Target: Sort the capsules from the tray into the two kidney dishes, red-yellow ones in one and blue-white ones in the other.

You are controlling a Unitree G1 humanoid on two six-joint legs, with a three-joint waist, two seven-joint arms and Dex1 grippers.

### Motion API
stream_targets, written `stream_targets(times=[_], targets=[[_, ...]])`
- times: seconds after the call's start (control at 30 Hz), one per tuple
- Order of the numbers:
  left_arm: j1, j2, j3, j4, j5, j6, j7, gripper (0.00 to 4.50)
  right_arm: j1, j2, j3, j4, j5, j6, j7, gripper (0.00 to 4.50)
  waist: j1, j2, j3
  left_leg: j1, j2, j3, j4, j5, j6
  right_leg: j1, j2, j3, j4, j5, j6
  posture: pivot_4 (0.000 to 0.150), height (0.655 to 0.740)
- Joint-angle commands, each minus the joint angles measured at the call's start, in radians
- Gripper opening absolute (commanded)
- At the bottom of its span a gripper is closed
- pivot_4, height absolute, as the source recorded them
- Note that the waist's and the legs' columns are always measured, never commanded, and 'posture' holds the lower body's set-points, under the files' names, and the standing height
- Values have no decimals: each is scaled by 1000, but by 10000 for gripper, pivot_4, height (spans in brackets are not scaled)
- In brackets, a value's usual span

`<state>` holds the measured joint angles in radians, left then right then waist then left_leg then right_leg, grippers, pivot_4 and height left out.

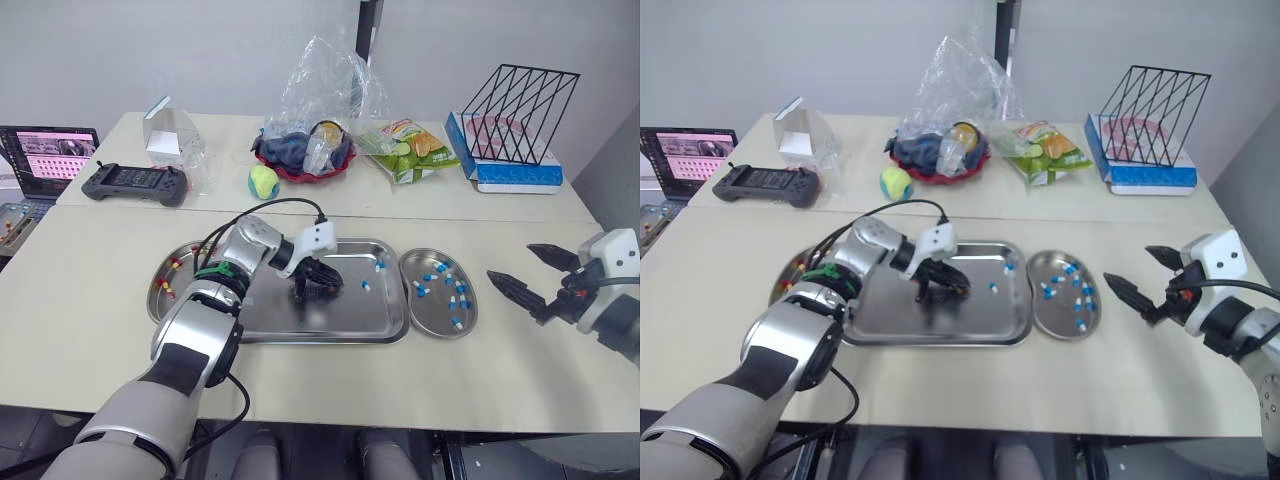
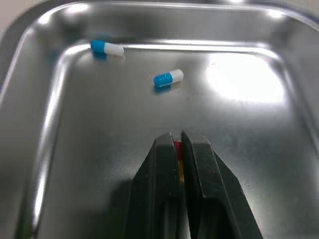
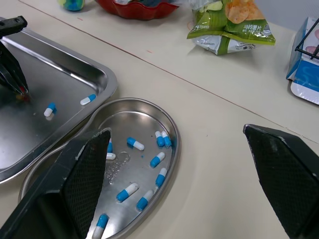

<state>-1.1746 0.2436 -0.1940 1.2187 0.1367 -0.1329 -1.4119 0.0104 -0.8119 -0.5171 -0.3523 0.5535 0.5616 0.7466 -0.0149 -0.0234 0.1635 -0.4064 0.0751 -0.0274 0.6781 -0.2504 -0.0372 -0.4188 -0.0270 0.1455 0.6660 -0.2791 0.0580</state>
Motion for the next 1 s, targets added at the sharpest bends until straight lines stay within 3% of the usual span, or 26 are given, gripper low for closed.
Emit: stream_targets(times=[0.03, 0.3, 0.53, 0.8, 1.0], targets=[[-47, 49, 48, -88, -60, 62, -52, 157, -31, -16, 9, 1, -3, -25, 10, 45000, 0, 0, 0, 0, 0, 0, 0, 0, 0, 0, 0, 0, 0, 0, 0, 1500, 7174], [1, 170, 72, -259, -107, 186, -90, 157, -93, -21, 66, 38, -7, -29, 35, 45000, 0, 0, 0, 0, 0, 0, 0, 0, 0, 0, 0, 0, 0, 0, 0, 1500, 7174], [155, 469, 139, -373, -121, 279, -24, 157, -186, -37, 130, 115, -5, -38, 106, 45000, -31, 1, 0, 1, 1, -2, -2, 0, 0, -3, 1, 0, 2, 0, -1, 1500, 7174], [385, 568, 217, -650, -205, 445, 27, 157, -255, -54, 175, 185, -24, -57, 151, 45000, -5, 1, 0, -1, 0, -2, 0, 0, 0, -2, -1, -3, 2, 0, -1, 1500, 7174], [488, 597, 235, -733, -223, 480, 104, 157, -287, -59, 192, 204, -32, -58, 171, 45000, -1, 1, 0, 0, 1, -2, 1, 0, 0, -2, -1, -3, 3, 0, -1, 1500, 7174]])
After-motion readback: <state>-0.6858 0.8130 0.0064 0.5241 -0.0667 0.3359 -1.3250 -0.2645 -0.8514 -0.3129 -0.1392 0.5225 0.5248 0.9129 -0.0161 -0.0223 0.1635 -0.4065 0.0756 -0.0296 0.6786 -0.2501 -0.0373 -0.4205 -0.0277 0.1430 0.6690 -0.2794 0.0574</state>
